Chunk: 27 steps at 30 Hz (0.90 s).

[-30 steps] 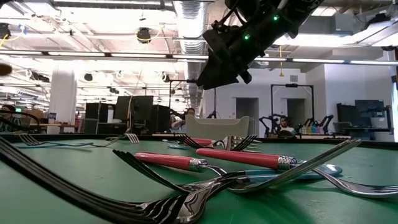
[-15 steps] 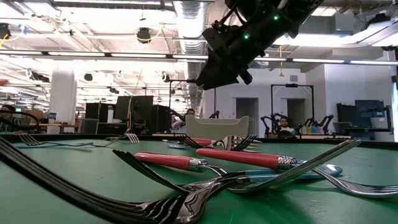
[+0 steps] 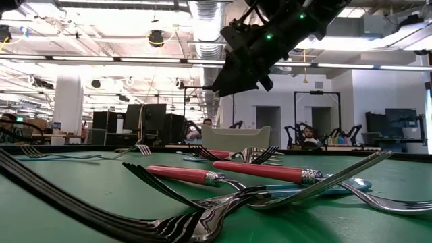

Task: Sort silverware by color (type)
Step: Put the orange fork into the black bin

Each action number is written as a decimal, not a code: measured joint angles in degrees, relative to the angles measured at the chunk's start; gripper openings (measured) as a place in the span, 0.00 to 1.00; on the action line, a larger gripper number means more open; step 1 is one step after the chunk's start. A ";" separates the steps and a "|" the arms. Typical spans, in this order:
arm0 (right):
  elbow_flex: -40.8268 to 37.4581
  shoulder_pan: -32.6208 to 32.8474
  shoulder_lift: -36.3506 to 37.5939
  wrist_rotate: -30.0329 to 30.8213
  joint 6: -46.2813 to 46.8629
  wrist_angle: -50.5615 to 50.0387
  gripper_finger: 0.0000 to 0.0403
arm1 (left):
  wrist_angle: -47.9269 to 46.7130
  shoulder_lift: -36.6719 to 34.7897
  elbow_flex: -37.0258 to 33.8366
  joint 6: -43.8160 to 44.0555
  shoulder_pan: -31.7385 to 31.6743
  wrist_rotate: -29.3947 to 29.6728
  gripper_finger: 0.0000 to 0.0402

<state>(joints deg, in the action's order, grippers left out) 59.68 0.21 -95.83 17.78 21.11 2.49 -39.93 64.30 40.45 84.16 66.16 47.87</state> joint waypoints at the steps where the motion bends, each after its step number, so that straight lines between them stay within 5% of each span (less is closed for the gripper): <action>1: 0.00 0.28 0.00 0.02 -0.03 -0.24 0.41 | 1.34 -0.50 0.00 -4.36 -1.73 -1.53 0.35; 6: 0.02 1.48 0.00 0.04 -0.34 -1.89 0.41 | 8.13 -0.37 -0.17 -21.73 -11.79 -15.05 0.33; 19: 0.02 1.78 0.00 -0.07 -0.10 -4.45 0.41 | 5.29 1.46 0.00 -34.17 -25.40 -41.73 0.30; 27: 0.02 2.61 0.00 0.07 0.03 -4.83 0.41 | 3.47 1.45 -0.33 -36.69 -28.36 -45.74 0.30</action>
<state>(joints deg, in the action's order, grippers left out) 59.70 2.83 -95.83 17.85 21.15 -2.34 -36.46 65.75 40.12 47.47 37.80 2.13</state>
